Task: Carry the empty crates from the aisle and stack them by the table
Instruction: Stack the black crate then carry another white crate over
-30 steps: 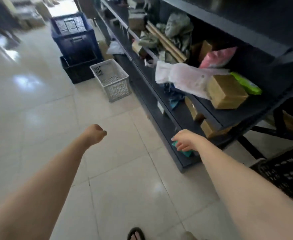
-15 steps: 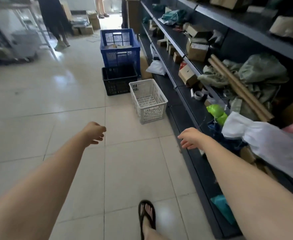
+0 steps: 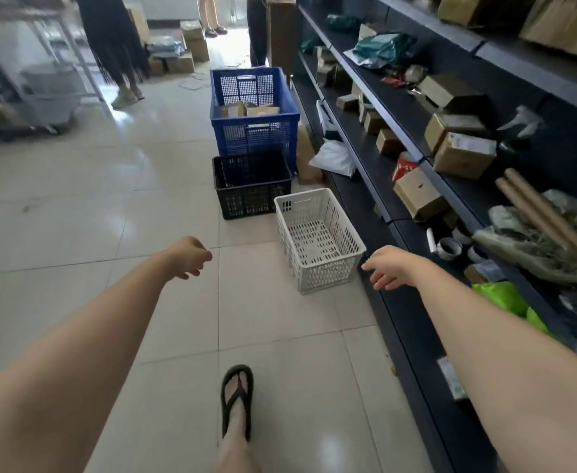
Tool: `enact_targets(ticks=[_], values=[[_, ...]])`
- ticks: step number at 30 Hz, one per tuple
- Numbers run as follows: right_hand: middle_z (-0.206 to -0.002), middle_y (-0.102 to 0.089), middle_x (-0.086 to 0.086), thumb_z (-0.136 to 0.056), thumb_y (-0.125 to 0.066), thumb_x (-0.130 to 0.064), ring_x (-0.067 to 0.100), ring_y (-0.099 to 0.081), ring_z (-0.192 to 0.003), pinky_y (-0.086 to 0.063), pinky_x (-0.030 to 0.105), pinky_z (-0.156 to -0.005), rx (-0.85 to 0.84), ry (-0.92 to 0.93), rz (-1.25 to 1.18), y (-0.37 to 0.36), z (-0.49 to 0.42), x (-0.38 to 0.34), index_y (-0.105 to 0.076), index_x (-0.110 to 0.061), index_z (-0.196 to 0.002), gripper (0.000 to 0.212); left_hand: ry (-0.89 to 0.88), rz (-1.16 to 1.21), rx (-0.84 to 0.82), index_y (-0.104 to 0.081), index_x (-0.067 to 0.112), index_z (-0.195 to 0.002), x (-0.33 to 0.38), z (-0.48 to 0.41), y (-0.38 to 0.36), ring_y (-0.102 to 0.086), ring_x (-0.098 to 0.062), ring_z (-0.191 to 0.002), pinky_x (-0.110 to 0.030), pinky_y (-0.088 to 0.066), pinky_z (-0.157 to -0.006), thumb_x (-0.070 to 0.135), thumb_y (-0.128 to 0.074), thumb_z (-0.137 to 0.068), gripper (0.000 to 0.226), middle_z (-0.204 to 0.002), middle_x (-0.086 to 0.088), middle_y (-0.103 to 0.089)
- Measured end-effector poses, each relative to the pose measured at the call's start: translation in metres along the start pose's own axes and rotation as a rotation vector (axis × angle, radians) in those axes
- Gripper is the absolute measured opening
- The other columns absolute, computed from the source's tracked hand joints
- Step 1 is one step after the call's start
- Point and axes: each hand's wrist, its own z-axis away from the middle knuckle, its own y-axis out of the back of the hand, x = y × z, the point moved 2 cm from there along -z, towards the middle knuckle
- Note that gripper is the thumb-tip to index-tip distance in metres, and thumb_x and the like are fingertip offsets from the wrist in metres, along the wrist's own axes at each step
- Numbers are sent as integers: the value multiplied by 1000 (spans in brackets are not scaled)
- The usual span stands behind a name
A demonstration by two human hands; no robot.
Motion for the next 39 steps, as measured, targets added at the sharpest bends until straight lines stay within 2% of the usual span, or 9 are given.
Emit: enact_targets(ticks=[9, 14, 19, 24, 27, 30, 33, 36, 39], values=[[-101, -62, 12, -94, -52, -24, 26, -65, -96, -51, 41, -92, 51, -101, 40, 58, -151, -133, -54, -8, -122, 32, -44, -227, -33, -57, -3, -112, 80, -229, 129, -59, -29, -82, -33, -46, -71, 15, -46, -93, 28, -96, -15, -60], [-97, -62, 10, -94, -52, -26, 26, -66, -94, -51, 40, -92, 46, -184, 41, 90, -230, -155, -56, -8, -116, 29, -75, -359, -168, -54, 4, -105, 144, -340, 132, -59, -28, -84, -34, -46, -74, 16, -46, -93, 18, -100, -15, -60], [-92, -60, 11, -94, -49, -25, 24, -62, -80, -50, 35, -81, 62, -320, -9, 128, -327, -135, -55, -6, -113, 28, -200, -587, -292, -60, 5, -95, 237, -454, 93, -60, -26, -77, -27, -46, -60, 13, -50, -91, 13, -88, -11, -61], [-90, -57, 13, -94, -47, -19, 25, -57, -74, -41, 29, -65, 114, -477, -128, 159, -393, -105, -58, 0, -113, 29, -317, -754, -294, -67, -3, -108, 326, -556, 57, -63, -36, -106, -29, -46, -75, 14, -54, -89, 28, -108, -21, -68], [-86, -57, 12, -93, -49, -18, 25, -57, -73, -40, 28, -61, 144, -561, -239, 162, -419, -93, -59, 2, -115, 32, -377, -853, -303, -64, -4, -110, 355, -608, 29, -60, -36, -109, -31, -45, -84, 16, -49, -91, 31, -116, -22, -64], [-89, -57, 14, -93, -49, -16, 25, -55, -76, -41, 27, -60, 149, -639, -400, 144, -451, -77, -57, 3, -117, 31, -406, -944, -398, -63, -4, -107, 363, -662, -11, -59, -35, -108, -31, -44, -86, 19, -50, -90, 31, -115, -23, -64], [-85, -61, 16, -91, -49, -15, 27, -59, -73, -46, 31, -65, 213, -721, -513, 107, -497, -47, -61, 3, -106, 25, -455, -1008, -458, -64, -1, -110, 364, -724, -62, -58, -33, -108, -31, -43, -90, 21, -50, -91, 32, -117, -20, -63], [-69, -58, 12, -89, -50, -12, 24, -55, -62, -40, 28, -60, 279, -857, -673, 52, -553, -10, -55, -6, -82, 10, -501, -1001, -467, -63, -5, -111, 350, -792, -126, -57, -36, -112, -33, -41, -93, 19, -46, -94, 34, -119, -24, -62], [-53, -50, 7, -84, -64, -13, 21, -44, -56, -31, 25, -54, 299, -953, -857, -19, -616, 32, -51, -6, -70, 20, -515, -994, -505, -62, -3, -107, 308, -879, -195, -58, -37, -105, -32, -41, -83, 23, -50, -88, 34, -116, -24, -63]])
